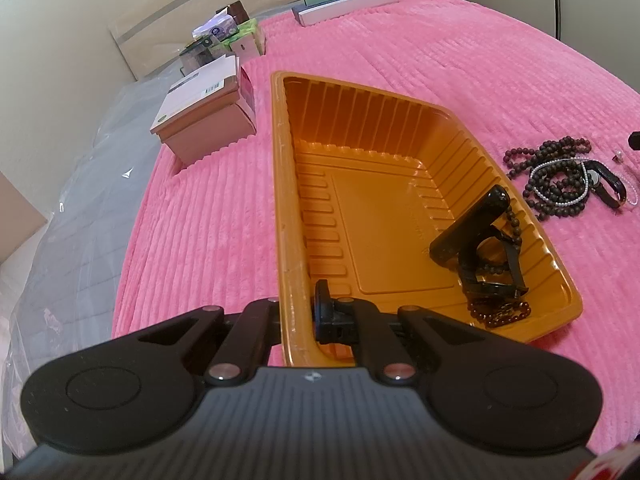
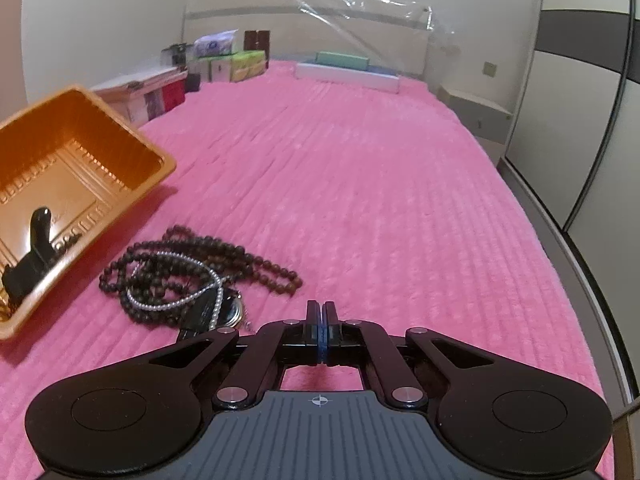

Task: Organize jewelry

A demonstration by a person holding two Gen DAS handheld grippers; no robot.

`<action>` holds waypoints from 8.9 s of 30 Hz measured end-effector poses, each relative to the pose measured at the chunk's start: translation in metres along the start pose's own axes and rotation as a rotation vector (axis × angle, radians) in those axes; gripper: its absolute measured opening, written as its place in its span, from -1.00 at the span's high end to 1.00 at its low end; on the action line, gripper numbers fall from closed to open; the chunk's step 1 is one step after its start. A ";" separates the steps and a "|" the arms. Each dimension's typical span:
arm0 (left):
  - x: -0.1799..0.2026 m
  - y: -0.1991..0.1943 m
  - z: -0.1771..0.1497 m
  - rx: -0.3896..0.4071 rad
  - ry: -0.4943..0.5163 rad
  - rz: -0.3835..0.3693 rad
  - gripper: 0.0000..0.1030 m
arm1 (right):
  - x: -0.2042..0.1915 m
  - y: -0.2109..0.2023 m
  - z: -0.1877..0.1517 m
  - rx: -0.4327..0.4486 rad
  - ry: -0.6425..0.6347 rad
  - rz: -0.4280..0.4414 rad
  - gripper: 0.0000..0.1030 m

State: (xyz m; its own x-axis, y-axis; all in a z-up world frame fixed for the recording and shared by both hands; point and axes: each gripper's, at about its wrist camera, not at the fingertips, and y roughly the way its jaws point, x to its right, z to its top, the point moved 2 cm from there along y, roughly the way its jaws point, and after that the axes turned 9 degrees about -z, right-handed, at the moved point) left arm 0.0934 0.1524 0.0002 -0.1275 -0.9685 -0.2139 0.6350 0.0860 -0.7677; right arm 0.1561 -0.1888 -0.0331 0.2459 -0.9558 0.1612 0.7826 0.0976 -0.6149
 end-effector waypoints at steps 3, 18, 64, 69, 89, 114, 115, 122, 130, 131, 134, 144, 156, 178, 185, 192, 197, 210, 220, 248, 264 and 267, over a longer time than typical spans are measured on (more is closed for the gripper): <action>0.000 -0.001 0.000 0.001 -0.001 -0.001 0.94 | 0.000 0.005 0.000 -0.008 -0.008 -0.012 0.94; 0.000 -0.001 -0.001 -0.005 0.001 0.004 0.94 | -0.013 0.027 -0.006 -0.050 -0.022 -0.003 0.85; -0.003 0.000 -0.004 0.005 -0.007 -0.012 0.94 | -0.210 -0.036 0.039 0.053 -0.165 0.571 0.85; -0.003 0.000 -0.004 0.005 -0.007 -0.012 0.94 | -0.211 -0.033 0.037 0.047 -0.177 0.573 0.59; -0.002 -0.001 -0.003 0.005 -0.004 -0.009 0.94 | -0.018 -0.029 -0.025 -0.009 0.168 0.049 0.01; 0.000 0.000 0.000 -0.011 0.008 0.005 0.94 | -0.009 0.030 -0.021 -0.025 -0.003 -0.016 0.70; 0.000 0.000 0.000 -0.011 0.008 0.004 0.94 | -0.009 0.028 -0.021 -0.021 -0.005 -0.016 0.71; 0.000 0.000 -0.001 -0.008 0.008 0.003 0.94 | -0.022 -0.001 -0.005 0.065 -0.051 -0.010 0.71; 0.001 0.000 -0.002 -0.006 0.007 0.000 0.94 | -0.091 -0.040 0.025 0.188 -0.147 0.198 0.71; 0.001 0.000 -0.002 -0.006 0.007 0.000 0.94 | -0.101 -0.043 0.027 0.195 -0.158 0.227 0.71; 0.001 0.000 -0.002 -0.004 0.006 -0.001 0.94 | -0.132 -0.049 0.032 0.203 -0.184 0.312 0.71; 0.000 0.000 -0.002 0.000 0.002 -0.007 0.94 | -0.199 -0.048 0.035 0.187 -0.240 0.460 0.71; -0.002 0.000 -0.003 0.002 -0.002 -0.010 0.94 | -0.217 -0.043 0.038 0.165 -0.250 0.518 0.70; -0.002 0.000 -0.003 0.001 0.001 -0.007 0.94 | -0.040 -0.028 -0.024 0.011 0.084 0.126 -0.25; -0.002 0.000 -0.002 -0.002 0.004 -0.003 0.94 | -0.020 -0.026 -0.037 -0.018 0.101 0.074 -0.24; 0.000 -0.001 -0.001 -0.005 0.010 0.002 0.94 | -0.020 -0.016 -0.038 -0.028 0.072 0.065 0.07; 0.001 0.000 0.000 -0.008 0.013 0.006 0.94 | -0.021 -0.001 -0.035 -0.055 0.042 0.043 0.52; 0.002 -0.001 0.000 -0.007 0.013 0.005 0.94 | -0.015 -0.021 -0.018 -0.024 -0.007 -0.006 0.96; 0.001 -0.002 0.000 0.000 0.014 0.000 0.93 | -0.005 -0.074 0.047 0.177 -0.077 -0.023 0.96; -0.001 -0.003 0.000 0.011 0.010 -0.011 0.93 | -0.066 -0.163 0.179 0.517 -0.385 0.107 0.96; -0.002 -0.003 0.001 0.014 0.011 -0.013 0.93 | -0.089 -0.198 0.229 0.667 -0.428 0.131 0.96; -0.002 -0.002 0.001 0.017 0.008 -0.013 0.93 | -0.097 -0.180 0.226 0.622 -0.426 0.142 0.96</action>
State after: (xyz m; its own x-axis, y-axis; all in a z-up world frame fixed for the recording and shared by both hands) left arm 0.0928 0.1538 0.0030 -0.1421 -0.9675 -0.2092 0.6461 0.0695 -0.7601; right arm 0.1208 -0.0509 0.2362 0.4690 -0.7453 0.4740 0.8737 0.4702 -0.1251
